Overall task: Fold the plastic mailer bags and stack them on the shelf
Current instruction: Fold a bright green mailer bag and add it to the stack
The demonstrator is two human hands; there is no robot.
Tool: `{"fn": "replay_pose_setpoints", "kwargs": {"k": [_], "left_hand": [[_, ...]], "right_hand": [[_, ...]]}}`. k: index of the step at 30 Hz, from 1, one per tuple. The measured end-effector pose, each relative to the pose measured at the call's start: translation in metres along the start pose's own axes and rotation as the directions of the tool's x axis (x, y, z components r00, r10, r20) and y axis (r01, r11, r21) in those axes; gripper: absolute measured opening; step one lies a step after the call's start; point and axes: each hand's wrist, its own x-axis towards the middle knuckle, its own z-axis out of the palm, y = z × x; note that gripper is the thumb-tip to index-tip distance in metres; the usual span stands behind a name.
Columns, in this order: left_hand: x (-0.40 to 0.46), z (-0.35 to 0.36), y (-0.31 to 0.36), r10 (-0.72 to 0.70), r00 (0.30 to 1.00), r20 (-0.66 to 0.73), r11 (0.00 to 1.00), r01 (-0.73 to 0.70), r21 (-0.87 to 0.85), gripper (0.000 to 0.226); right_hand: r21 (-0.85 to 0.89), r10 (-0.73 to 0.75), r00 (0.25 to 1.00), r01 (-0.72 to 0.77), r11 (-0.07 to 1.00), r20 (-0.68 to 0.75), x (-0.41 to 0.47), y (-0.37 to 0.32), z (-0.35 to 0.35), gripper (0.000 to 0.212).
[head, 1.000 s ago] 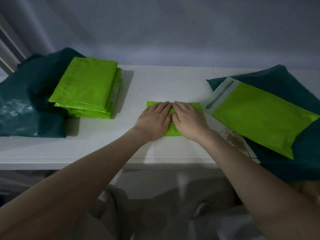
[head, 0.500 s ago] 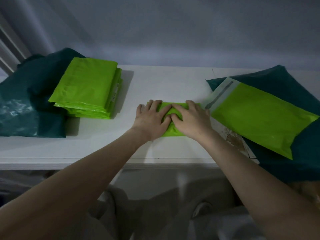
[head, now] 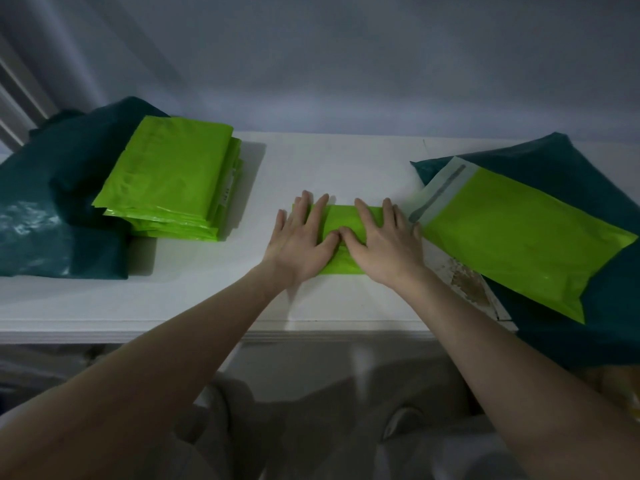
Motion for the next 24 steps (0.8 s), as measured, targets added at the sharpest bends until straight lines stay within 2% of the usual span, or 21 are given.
{"fn": "replay_pose_setpoints", "kwargs": {"k": [4,7,10,13,18,22,24], "left_hand": [[0.003,-0.009,-0.01,0.098,0.992,-0.079,0.995,-0.095,0.037,0.062],[0.0,-0.021,-0.019,0.164,0.979,-0.122,0.982,-0.151,0.112,0.07],[-0.007,-0.026,-0.028,0.222,0.973,-0.07,0.958,-0.204,0.203,0.073],[-0.009,-0.024,-0.034,0.21,0.977,-0.025,0.945,-0.197,0.26,0.063],[-0.003,-0.021,-0.039,0.139,0.99,-0.011,0.939,-0.129,0.319,0.054],[0.001,-0.022,-0.04,0.126,0.992,-0.002,0.953,-0.121,0.277,0.052],[0.0,-0.024,-0.039,0.117,0.991,-0.059,0.973,-0.103,0.207,0.053]], "right_hand": [[-0.043,0.004,0.999,-0.006,0.999,-0.046,0.008,-0.003,-0.001,0.065],[-0.053,-0.011,0.983,0.002,0.999,-0.185,0.011,-0.007,-0.004,0.061],[-0.089,-0.052,0.931,0.021,0.996,-0.361,0.011,-0.013,-0.004,0.05],[-0.032,-0.042,0.89,0.031,0.999,-0.455,0.009,-0.018,-0.005,0.055],[-0.032,-0.235,0.886,0.242,0.97,-0.401,-0.004,-0.02,-0.005,0.053],[-0.091,-0.371,0.915,0.36,0.928,-0.156,-0.022,-0.022,0.0,0.054],[-0.122,-0.383,0.917,0.37,0.921,-0.109,-0.024,-0.02,0.004,0.055]]}}
